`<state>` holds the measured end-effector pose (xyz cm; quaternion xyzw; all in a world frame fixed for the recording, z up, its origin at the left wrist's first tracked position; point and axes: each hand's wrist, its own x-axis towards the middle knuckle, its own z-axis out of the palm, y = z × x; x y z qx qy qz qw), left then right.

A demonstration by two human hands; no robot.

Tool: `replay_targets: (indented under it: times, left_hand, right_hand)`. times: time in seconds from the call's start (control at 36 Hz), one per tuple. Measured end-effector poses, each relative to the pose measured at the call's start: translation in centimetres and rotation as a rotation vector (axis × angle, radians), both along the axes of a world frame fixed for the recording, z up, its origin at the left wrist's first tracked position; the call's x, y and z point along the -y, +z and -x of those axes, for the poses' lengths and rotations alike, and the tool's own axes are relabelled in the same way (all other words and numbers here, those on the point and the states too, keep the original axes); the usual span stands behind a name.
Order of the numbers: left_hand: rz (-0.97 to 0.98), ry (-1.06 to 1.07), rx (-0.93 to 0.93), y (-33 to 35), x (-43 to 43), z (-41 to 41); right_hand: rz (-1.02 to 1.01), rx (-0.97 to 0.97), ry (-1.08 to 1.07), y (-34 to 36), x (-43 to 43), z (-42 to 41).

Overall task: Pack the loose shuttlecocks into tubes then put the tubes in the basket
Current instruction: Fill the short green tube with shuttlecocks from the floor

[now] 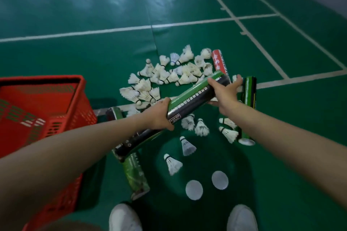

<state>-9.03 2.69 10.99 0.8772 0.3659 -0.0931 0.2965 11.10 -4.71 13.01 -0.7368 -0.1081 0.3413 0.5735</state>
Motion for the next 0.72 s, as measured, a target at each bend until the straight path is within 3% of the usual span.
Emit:
replay_targets:
  times: [0.11,0.19,0.53,0.72]
  left_hand:
    - [-0.011,-0.003,-0.026,-0.7,-1.4,1.6]
    - [0.036,-0.018,-0.079,-2.5,-2.1,1.7]
    - [0.531,0.195,0.004,-12.1,-3.5,-2.0]
    - [0.562,0.233,-0.074,-12.1,-4.4,-1.6]
  right_hand:
    - [-0.038,-0.049,0.159,0.5,-1.2,1.0]
    - [0.008,-0.118,0.146,-1.8,-1.7,1.1]
    - [0.150,-0.475,0.233,-14.5,-3.3,2.6]
    - [0.241,-0.365,0.445,-16.1,-3.7,2.7]
